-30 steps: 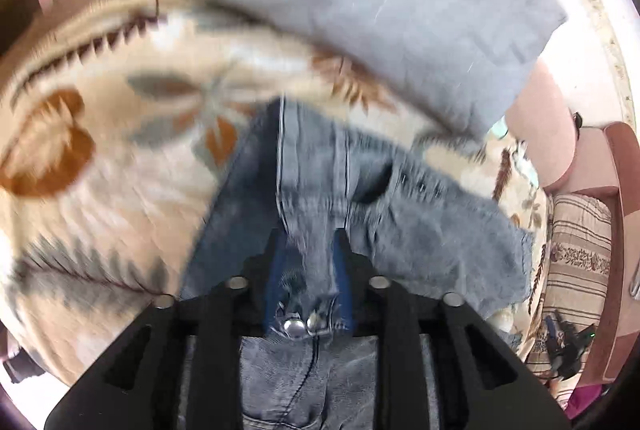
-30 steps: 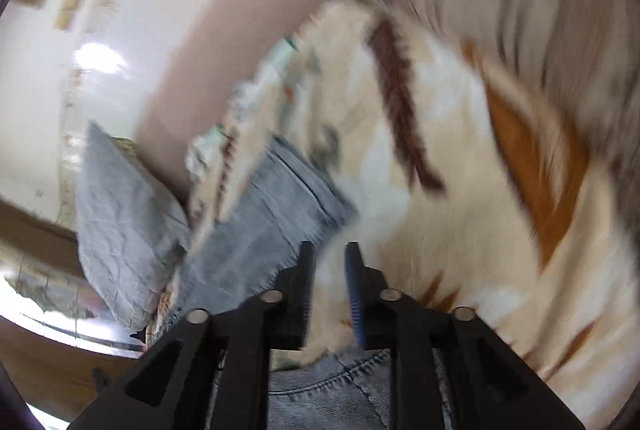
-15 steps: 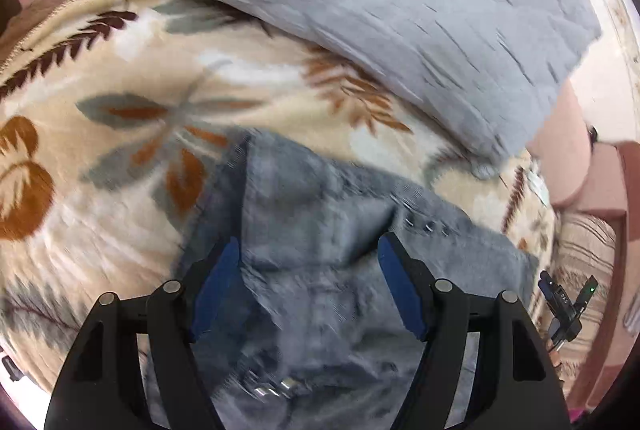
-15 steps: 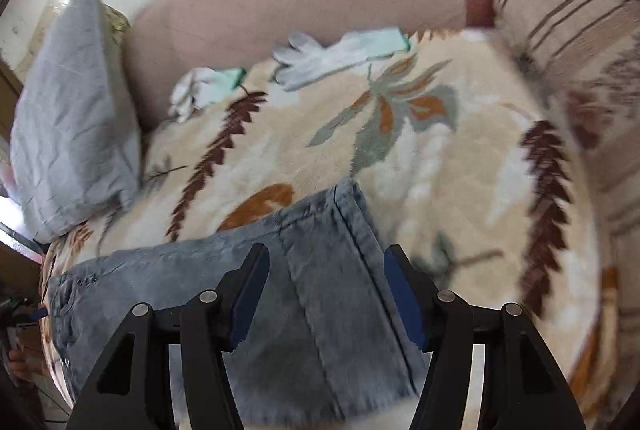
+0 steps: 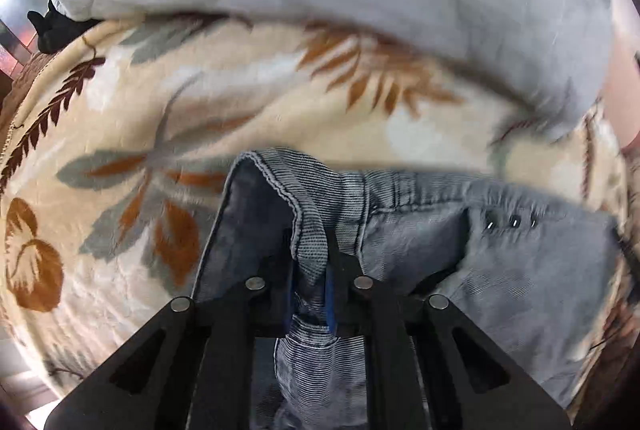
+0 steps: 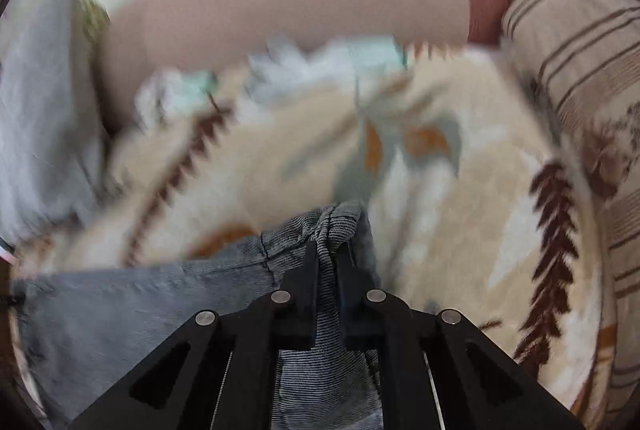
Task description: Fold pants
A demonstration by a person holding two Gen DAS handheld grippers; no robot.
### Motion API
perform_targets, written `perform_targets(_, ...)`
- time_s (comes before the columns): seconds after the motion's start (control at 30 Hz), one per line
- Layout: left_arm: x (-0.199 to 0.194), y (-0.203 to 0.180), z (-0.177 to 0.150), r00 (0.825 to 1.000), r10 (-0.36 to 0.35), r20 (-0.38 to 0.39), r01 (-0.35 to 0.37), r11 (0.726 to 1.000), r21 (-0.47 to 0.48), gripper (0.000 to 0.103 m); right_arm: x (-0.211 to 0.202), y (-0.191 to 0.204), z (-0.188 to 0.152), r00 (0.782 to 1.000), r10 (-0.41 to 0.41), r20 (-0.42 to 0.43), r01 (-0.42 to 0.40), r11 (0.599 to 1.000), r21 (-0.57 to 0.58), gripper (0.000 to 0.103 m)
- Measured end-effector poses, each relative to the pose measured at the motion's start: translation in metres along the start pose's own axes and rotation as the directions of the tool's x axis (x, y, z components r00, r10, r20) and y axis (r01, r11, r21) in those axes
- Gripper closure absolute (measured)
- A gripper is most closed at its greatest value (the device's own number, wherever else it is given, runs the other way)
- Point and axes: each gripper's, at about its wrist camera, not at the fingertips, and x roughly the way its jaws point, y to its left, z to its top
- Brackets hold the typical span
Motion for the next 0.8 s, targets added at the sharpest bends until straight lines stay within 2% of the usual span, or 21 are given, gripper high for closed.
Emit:
perform_targets(0.07,-0.012,0.008,-0.004,0.998,-0.050,0.024,0.051,0.998,-0.027,0.092,-0.001,-0.005,-0.002,1.000,0.027,0.007,-0.027,0.998,0.054,0.090)
perform_targets(0.13,-0.034,0.025,-0.004,0.989,-0.134,0.067,0.138,0.988,-0.073,0.090,-0.009,-0.015,0.001,0.997,0.069,0.026,-0.072,0.991,0.112,0.086)
perform_targets(0.17,-0.049,0.039,-0.002,0.978,-0.179,0.109,0.190,0.976,-0.110,0.090,-0.015,-0.019,0.002,0.995,0.093,0.042,-0.098,0.987,0.128,0.082)
perform_targets(0.2,-0.056,0.047,0.000,0.972,-0.194,0.129,0.211,0.968,-0.134,0.085,-0.024,-0.024,0.003,0.991,0.115,0.062,-0.123,0.982,0.141,0.077)
perform_targets(0.23,-0.065,0.060,0.003,0.963,-0.220,0.153,0.246,0.953,-0.175,0.073,-0.032,-0.030,0.005,0.988,0.134,0.082,-0.145,0.977,0.154,0.073)
perform_targets(0.27,-0.068,0.064,0.005,0.958,-0.239,0.156,0.266,0.945,-0.189,0.064,-0.037,-0.035,0.007,0.985,0.146,0.091,-0.159,0.974,0.163,0.061)
perform_targets(0.3,-0.068,0.068,0.007,0.957,-0.253,0.145,0.278,0.941,-0.193,0.043,-0.042,-0.040,0.008,0.982,0.163,0.098,-0.178,0.969,0.174,0.049)
perform_targets(0.33,-0.065,0.067,0.008,0.957,-0.259,0.127,0.280,0.942,-0.187,0.036,-0.043,-0.041,0.009,0.981,0.168,0.095,-0.183,0.967,0.177,0.045)
perform_targets(0.4,-0.053,0.055,0.006,0.959,-0.273,0.072,0.281,0.946,-0.160,0.036,-0.037,-0.037,0.012,0.981,0.181,0.073,-0.191,0.965,0.177,0.043)
perform_targets(0.5,-0.032,0.046,0.003,0.949,-0.315,0.000,0.310,0.936,-0.168,0.036,-0.024,-0.024,0.017,0.982,0.190,0.022,-0.191,0.970,0.151,0.043)
perform_targets(0.6,-0.017,0.033,0.008,0.951,-0.308,-0.037,0.299,0.941,-0.158,0.036,-0.012,-0.009,0.018,0.986,0.169,-0.005,-0.167,0.980,0.107,0.043)
perform_targets(0.67,-0.009,0.023,0.012,0.952,-0.302,-0.040,0.292,0.943,-0.156,0.037,-0.003,-0.001,0.019,0.990,0.143,-0.010,-0.141,0.987,0.082,0.043)
perform_targets(0.7,-0.005,0.017,0.014,0.957,-0.285,-0.045,0.276,0.950,-0.147,0.055,0.000,0.002,0.019,0.991,0.130,-0.016,-0.129,0.989,0.069,0.052)
perform_targets(0.73,-0.001,0.006,0.015,0.970,-0.236,-0.056,0.228,0.967,-0.116,0.096,0.005,0.010,0.017,0.996,0.083,-0.036,-0.082,0.996,0.026,0.066)
perform_targets(0.77,0.002,-0.001,0.015,0.978,-0.195,-0.069,0.189,0.978,-0.088,0.097,0.006,0.017,0.015,0.997,0.053,-0.048,-0.054,0.999,-0.009,0.099)
perform_targets(0.8,0.001,-0.009,0.013,0.989,-0.136,-0.055,0.133,0.989,-0.057,0.097,0.003,0.024,0.014,0.999,0.036,-0.038,-0.037,0.999,-0.036,0.098)
